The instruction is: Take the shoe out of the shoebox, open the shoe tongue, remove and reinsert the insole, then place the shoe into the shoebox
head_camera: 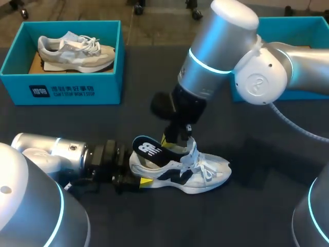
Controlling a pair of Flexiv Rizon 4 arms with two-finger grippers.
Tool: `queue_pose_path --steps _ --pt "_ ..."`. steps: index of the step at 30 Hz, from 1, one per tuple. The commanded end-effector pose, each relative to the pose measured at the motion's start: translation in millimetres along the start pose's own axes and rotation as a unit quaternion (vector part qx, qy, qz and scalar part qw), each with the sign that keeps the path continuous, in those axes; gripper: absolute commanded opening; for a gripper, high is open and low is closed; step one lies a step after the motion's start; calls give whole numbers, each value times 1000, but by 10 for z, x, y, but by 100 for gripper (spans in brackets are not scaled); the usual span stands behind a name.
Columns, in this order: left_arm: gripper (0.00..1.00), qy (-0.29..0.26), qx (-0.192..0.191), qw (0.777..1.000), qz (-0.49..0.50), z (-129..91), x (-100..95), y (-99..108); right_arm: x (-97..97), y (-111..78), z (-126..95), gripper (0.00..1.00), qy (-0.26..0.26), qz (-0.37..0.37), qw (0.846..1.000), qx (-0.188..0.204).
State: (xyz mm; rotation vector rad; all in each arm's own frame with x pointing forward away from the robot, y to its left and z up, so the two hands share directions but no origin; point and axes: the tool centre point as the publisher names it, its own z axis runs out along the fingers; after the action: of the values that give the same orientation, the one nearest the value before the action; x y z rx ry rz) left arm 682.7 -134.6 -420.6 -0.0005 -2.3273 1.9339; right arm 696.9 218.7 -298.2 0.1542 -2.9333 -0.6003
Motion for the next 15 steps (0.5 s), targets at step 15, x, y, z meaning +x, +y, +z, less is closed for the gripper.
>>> queue_pose_path --steps 15 --pt "0 -1 0 1000 0 14 1 19 -11 -45 -64 0 12 3 998 -54"
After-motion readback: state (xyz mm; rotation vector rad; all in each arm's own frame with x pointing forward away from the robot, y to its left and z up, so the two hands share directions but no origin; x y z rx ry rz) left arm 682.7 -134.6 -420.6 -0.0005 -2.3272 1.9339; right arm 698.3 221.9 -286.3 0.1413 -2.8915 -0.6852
